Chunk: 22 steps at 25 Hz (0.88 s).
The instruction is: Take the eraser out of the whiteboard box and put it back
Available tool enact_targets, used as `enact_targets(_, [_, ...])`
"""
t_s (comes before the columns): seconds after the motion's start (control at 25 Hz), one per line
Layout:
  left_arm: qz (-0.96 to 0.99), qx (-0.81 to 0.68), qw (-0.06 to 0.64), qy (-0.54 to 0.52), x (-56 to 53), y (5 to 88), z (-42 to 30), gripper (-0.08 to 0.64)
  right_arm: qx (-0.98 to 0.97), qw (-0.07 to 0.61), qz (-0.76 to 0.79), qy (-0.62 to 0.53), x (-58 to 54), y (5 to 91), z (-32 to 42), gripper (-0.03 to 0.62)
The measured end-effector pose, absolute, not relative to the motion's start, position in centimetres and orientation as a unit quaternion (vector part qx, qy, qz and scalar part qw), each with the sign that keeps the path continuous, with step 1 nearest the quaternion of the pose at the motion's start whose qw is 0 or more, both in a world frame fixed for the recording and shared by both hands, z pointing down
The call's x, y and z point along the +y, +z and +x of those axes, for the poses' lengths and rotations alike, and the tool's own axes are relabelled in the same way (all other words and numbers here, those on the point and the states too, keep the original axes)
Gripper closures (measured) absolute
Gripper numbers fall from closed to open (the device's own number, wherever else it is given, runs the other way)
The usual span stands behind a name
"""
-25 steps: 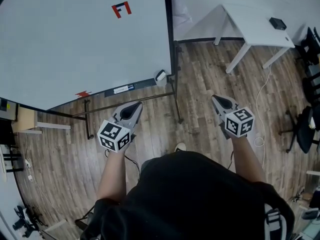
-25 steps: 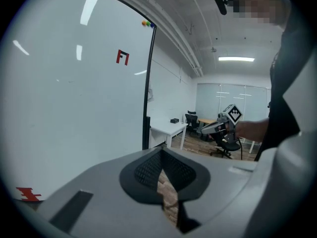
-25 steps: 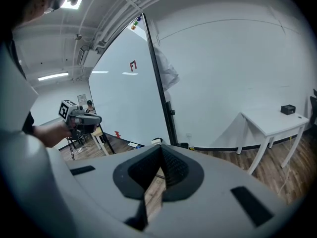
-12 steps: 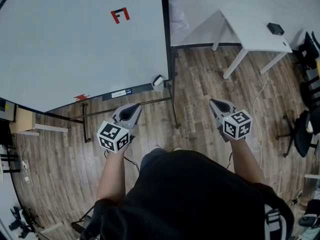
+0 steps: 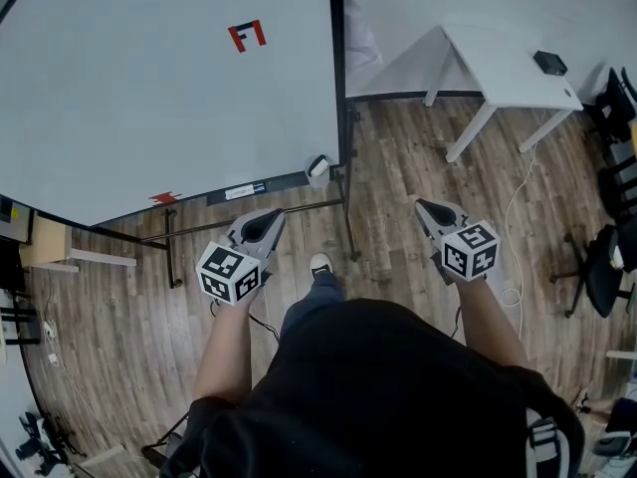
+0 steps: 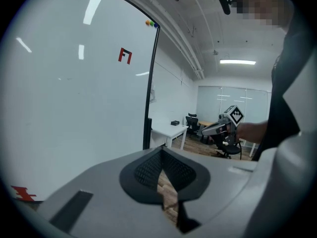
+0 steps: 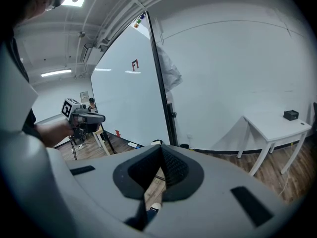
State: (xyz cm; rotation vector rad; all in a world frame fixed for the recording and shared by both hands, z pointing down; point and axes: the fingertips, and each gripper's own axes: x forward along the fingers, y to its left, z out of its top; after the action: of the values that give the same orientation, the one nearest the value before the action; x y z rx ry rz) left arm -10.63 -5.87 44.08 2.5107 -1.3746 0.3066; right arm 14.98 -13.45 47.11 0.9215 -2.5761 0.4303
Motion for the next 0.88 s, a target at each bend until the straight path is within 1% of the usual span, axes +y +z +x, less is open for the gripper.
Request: enact_targets(0.88, [0.883,-0.434,0.143,0.103,-13.1,46.6,-12.0,0.548,-0.896,0.207,0.348,0.180,-17.3,49.5,13.1,0.597])
